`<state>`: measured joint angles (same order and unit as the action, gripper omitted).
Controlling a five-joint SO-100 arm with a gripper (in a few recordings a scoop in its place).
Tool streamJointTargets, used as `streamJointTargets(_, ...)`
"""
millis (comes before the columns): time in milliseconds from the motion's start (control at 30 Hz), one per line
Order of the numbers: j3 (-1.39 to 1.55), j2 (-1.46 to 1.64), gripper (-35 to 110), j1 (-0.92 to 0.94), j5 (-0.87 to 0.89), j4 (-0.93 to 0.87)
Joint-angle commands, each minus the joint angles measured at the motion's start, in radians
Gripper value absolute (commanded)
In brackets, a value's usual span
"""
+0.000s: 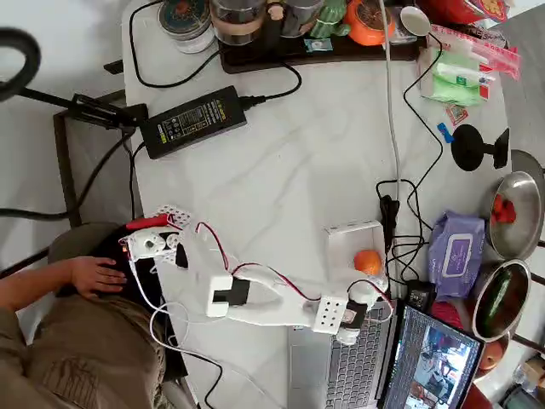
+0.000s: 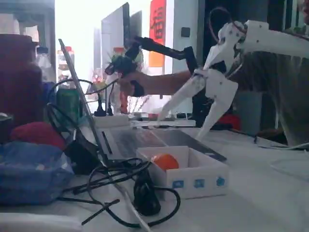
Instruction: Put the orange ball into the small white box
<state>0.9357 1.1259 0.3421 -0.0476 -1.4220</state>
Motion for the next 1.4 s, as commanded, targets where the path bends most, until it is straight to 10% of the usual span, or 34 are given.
streamJointTargets(0, -0.011, 0.135, 34, 0.012, -0.008, -0.011)
streamJointTargets(1367, -0.008, 0.811, 34, -0.104, -0.005, -0.44)
